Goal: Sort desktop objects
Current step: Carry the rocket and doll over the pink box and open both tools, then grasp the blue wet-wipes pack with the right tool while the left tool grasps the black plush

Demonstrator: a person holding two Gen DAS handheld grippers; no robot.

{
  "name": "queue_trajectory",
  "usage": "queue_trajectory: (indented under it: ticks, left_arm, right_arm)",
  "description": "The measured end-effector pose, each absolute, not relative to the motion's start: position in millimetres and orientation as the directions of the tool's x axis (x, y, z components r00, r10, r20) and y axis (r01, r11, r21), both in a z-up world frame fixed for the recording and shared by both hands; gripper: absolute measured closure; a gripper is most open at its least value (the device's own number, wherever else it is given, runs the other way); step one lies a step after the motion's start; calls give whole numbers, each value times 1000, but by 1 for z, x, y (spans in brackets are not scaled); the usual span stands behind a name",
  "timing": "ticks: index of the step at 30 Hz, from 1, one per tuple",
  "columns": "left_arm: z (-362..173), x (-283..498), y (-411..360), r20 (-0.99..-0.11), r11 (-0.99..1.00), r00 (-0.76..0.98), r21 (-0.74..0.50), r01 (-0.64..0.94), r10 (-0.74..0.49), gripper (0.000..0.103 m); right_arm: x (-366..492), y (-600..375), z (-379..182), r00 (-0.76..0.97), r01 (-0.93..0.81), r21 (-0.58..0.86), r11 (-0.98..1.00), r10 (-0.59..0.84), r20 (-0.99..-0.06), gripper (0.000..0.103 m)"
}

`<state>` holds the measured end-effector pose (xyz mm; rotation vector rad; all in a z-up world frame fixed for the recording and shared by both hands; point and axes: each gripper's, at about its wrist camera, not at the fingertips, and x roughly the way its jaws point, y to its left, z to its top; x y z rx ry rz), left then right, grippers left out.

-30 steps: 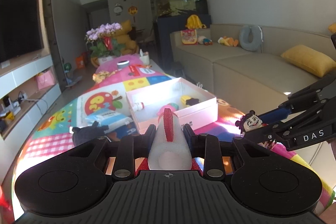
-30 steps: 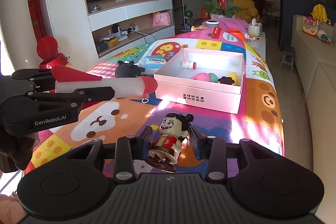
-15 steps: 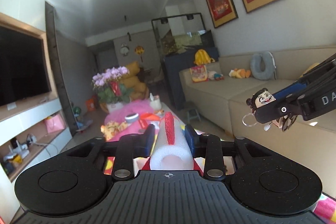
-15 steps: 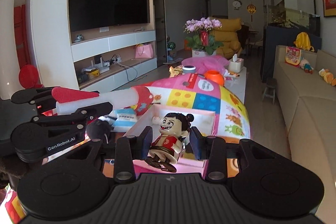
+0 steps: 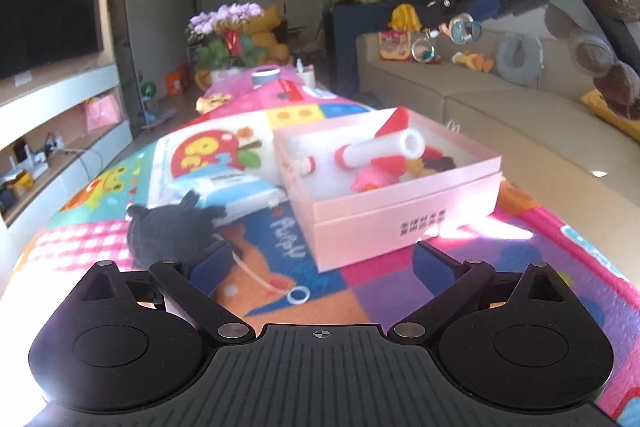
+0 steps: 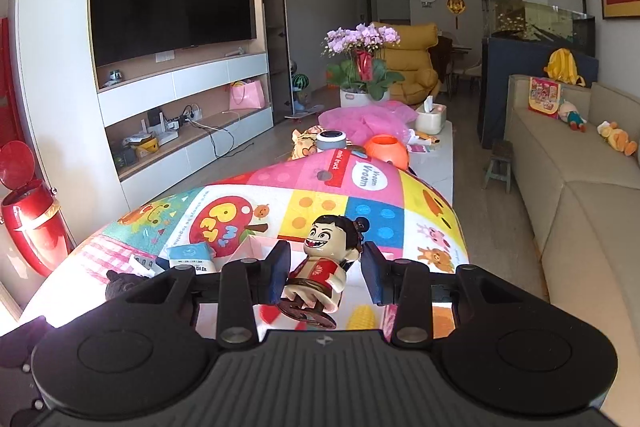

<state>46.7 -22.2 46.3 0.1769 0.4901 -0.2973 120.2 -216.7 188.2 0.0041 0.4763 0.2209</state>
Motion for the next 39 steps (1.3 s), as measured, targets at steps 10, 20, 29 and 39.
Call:
queue_trajectory:
  ticks: [10,20,29,39]
  left_arm:
    - [23,30,20,-536,967,813,-24,254,-227,1]
    - [12,30,20,-544,966,803,-56,253,-242,1]
    - [12,30,26,-543,967,802,-93,238,-250,0]
    - [16,37,31,-547,970,802,-106,221,-242,0]
  right_arm:
    - [194,-173,142,761,-217,55,975,204,-616,50]
    - [193,-147,100,618,-229,209,951,307,-723,52]
    - [225,-105,83,655,-304,-1,953,208,-726,55]
    - [216,-140,84,643,-249,-142,958,55,-764,55]
